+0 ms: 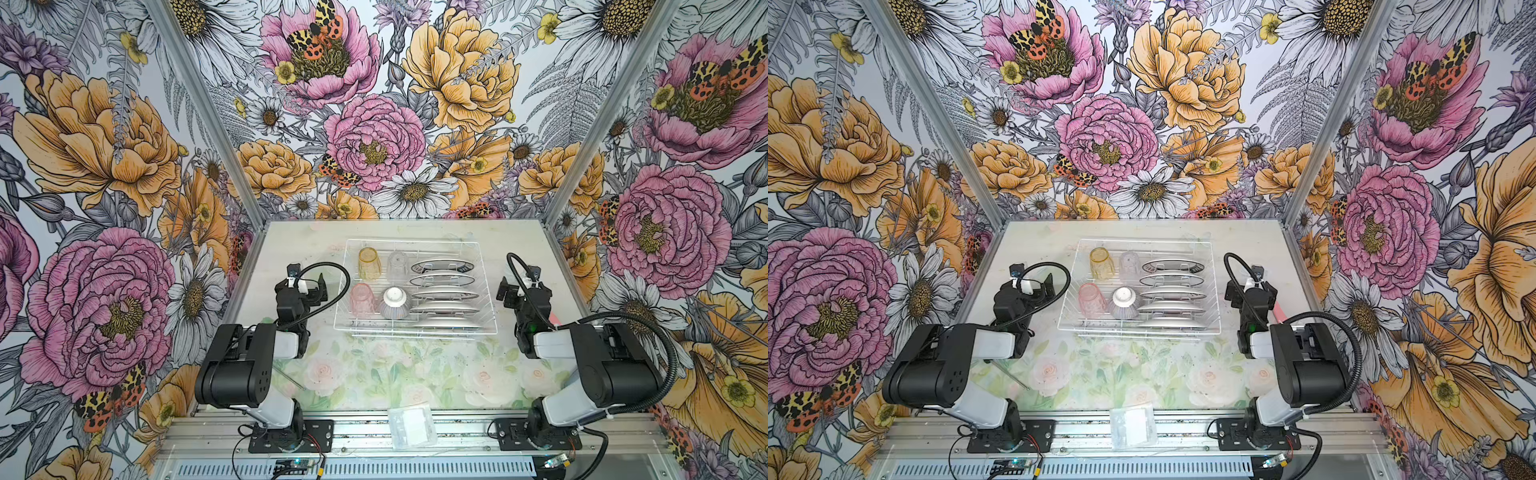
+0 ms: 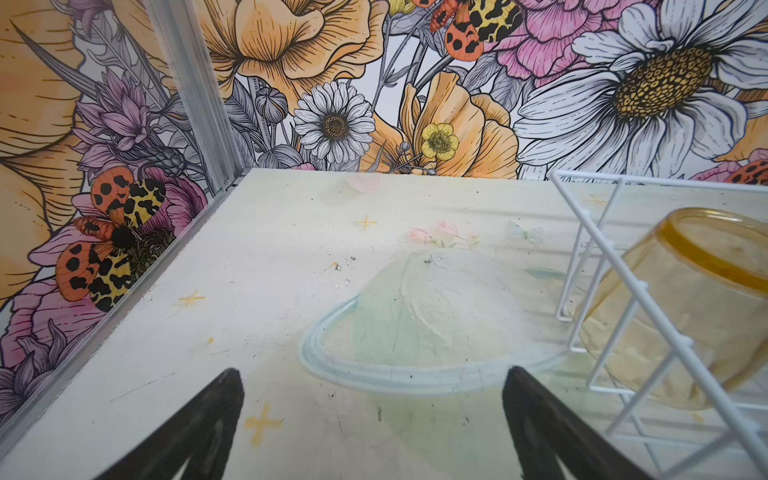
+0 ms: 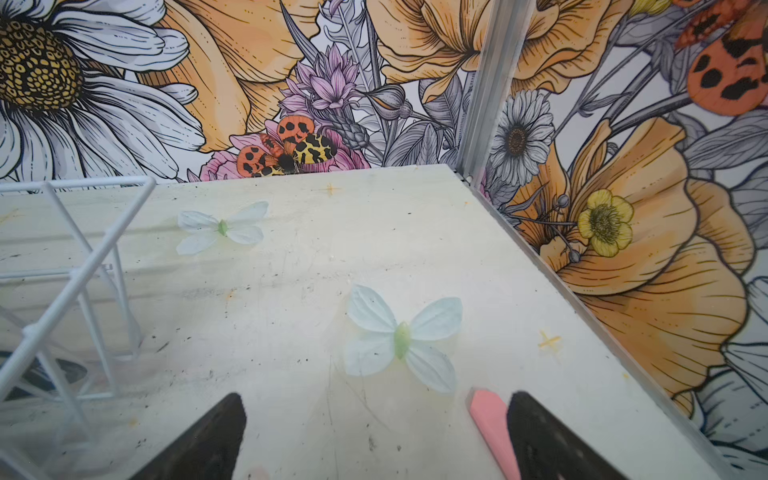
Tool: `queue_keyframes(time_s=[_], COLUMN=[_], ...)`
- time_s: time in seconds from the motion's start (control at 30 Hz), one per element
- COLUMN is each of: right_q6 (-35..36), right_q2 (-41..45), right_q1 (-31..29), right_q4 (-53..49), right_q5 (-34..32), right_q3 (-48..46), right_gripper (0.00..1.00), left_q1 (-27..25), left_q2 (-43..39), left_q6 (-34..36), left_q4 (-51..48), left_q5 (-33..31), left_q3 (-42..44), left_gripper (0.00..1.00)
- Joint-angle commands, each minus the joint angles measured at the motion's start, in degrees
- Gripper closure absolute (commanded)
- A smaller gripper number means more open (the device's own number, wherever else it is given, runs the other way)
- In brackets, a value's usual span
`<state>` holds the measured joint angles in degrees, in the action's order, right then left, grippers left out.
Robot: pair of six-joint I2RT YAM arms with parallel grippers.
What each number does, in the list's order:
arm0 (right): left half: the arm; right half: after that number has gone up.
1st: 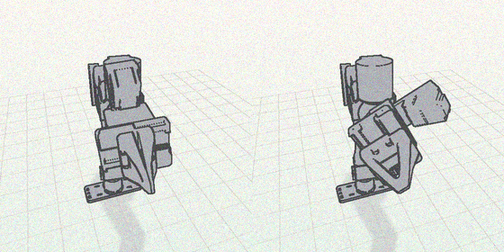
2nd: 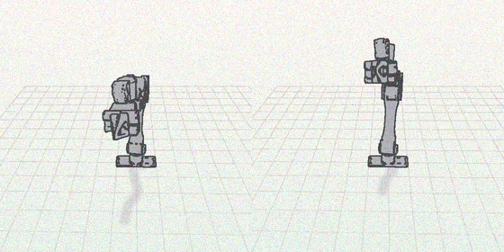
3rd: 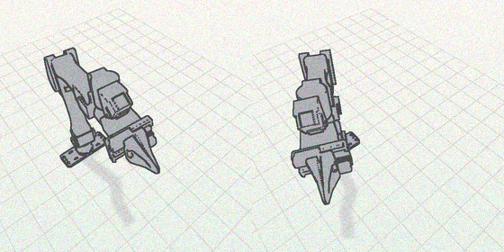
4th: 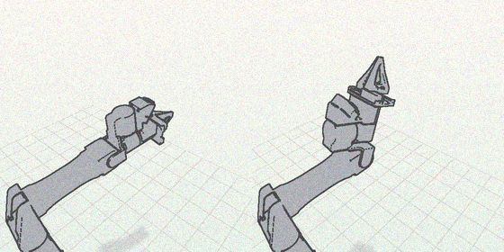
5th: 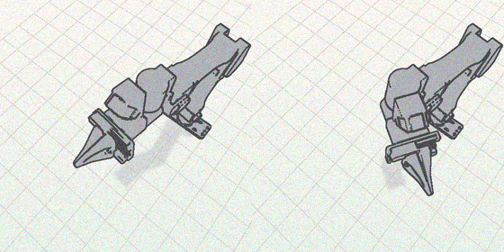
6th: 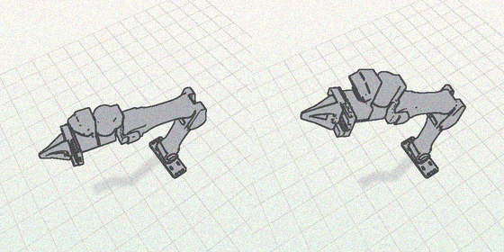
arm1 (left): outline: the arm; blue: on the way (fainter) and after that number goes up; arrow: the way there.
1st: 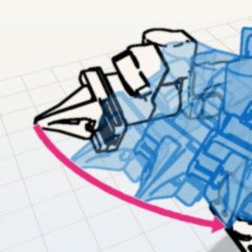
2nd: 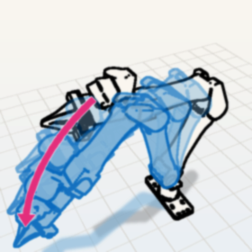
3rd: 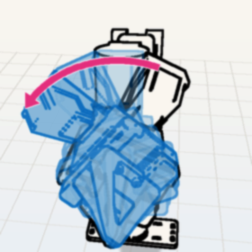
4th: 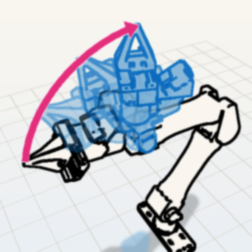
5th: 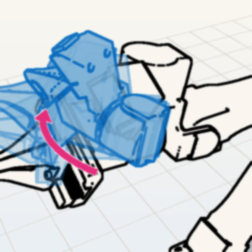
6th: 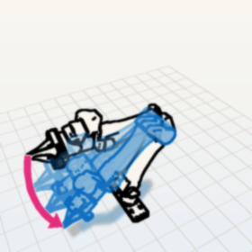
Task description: Unload the mixed dishes from the dish rack
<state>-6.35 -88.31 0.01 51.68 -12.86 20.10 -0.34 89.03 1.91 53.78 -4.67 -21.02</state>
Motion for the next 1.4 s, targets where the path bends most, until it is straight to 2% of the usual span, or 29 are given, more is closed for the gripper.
queue_keyframes(time_s=[0.0, 0.7, 0.77, 0.83, 0.9, 1.0, 1.03, 1.1, 1.17, 1.27, 1.37], right_q6=[0.37, 0.44, 0.36, 0.37, 0.29, 0.05, -0.08, -0.62, -1.25, -1.05, -1.21], right_q2=[-0.10, -0.09, -0.08, -0.06, 0.00, 0.14, 0.17, 0.24, 1.28, 4.47, 9.44], right_q1=[0.14, 0.10, 0.14, 0.11, 0.12, 0.51, 0.88, 1.47, 2.01, 2.22, 2.43], right_q4=[0.86, 0.77, 0.75, 0.86, 0.92, 1.17, 1.36, 1.89, 0.45, -5.83, -14.97], right_q5=[0.23, 0.31, 0.34, 0.30, 0.46, 1.24, 1.77, 2.61, 2.99, 4.01, 4.18], right_q3=[1.39, 1.40, 1.36, 1.35, 1.33, 1.01, 0.84, 0.58, 0.92, 2.86, 5.84], right_gripper=[0.01, 0.00, 0.00, 0.00, 0.00, 0.00, 0.01, 0.01, 0.02, 0.05, 0.07], left_q1=[0.34, 0.72, 1.31, 2.69, 3.22, 4.16, 4.21, 2.91, 1.17, -4.67, -10.95], left_q2=[-0.26, -0.18, -0.18, -0.20, -0.33, -5.00, -7.26, -11.87, -17.07, -23.36, -24.81], left_q6=[-0.15, -0.34, -0.50, -0.93, -1.17, -1.34, -1.31, -0.52, -2.98, -4.18, -1.88], left_q4=[-0.27, -0.56, -0.64, -1.19, -1.46, -11.65, -15.87, -21.97, -28.44, -36.01, -43.13], left_q5=[1.37, 2.11, 4.36, 8.28, 9.53, 12.15, 12.18, 11.12, 9.91, 5.34, 1.81], left_q3=[-0.74, -0.92, -0.91, -1.25, -1.44, -4.81, -6.23, -7.84, -10.32, -14.22, -20.14], left_gripper=[0.01, 0.01, 0.01, 0.06, 0.13, 0.29, 0.31, 0.33, 0.34, 0.35, 0.33])
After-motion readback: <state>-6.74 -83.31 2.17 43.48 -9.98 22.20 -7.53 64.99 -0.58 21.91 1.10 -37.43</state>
